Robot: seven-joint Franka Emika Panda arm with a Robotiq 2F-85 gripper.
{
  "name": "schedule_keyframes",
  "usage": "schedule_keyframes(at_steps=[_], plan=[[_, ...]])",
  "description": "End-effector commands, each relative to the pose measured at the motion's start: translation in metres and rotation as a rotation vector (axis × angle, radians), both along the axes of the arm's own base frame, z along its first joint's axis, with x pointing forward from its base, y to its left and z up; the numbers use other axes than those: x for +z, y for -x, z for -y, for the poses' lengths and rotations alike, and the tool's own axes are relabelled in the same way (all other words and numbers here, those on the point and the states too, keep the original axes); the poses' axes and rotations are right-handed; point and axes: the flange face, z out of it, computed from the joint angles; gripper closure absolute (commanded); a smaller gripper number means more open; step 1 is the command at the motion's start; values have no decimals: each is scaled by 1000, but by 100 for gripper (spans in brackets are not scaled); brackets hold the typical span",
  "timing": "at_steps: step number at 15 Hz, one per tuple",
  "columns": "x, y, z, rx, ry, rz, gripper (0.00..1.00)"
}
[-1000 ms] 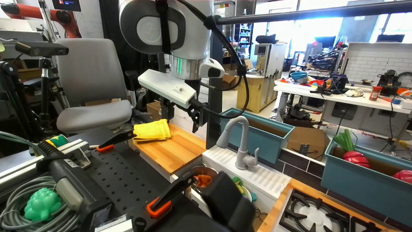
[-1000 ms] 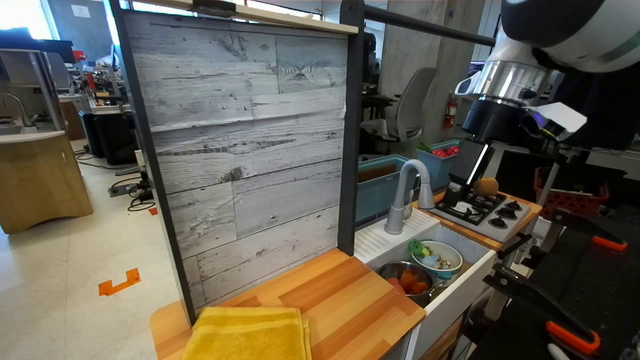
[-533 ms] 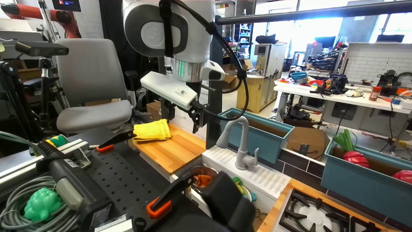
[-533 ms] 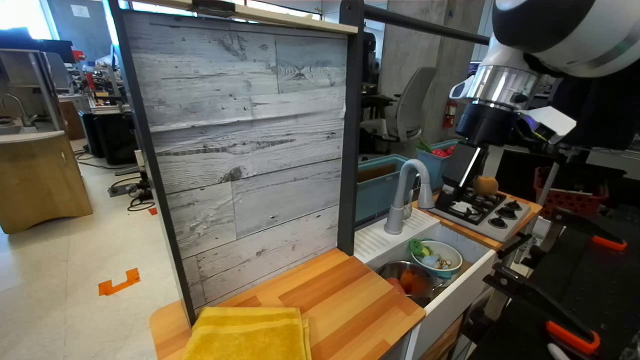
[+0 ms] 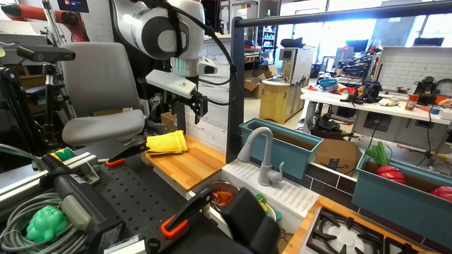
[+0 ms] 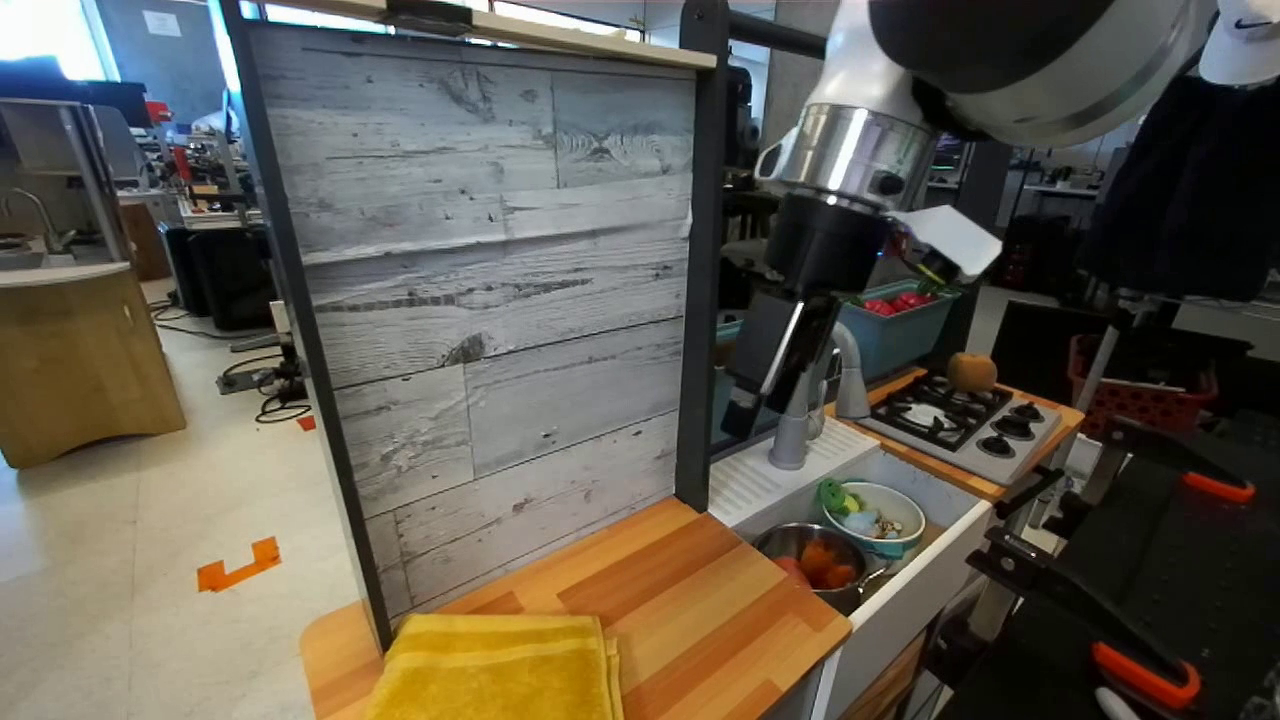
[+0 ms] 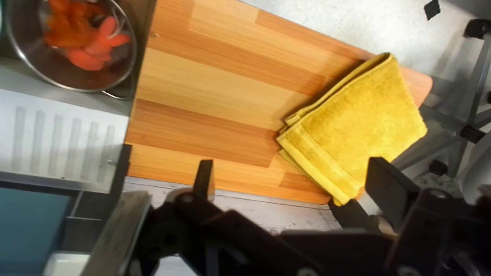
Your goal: Pick the objects on the counter and the stove and put them in the pots in the sink, then wipe the counter with the cloth
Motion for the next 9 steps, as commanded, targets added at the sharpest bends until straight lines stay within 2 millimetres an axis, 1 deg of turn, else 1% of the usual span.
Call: schedule_keyframes(at_steps=[1, 3, 5, 6, 7, 8, 9], plan=[[-33, -29, -60, 64, -21, 16, 0], [-50, -39, -91, 137, -43, 45, 0], [-60, -46, -108, 187, -47, 60, 0], [-62, -48, -112, 198, -58, 45, 0], [-58, -47, -109, 218, -64, 46, 0], [-60, -37, -110, 183, -51, 29, 0], [-63, -38, -111, 184, -54, 28, 0]])
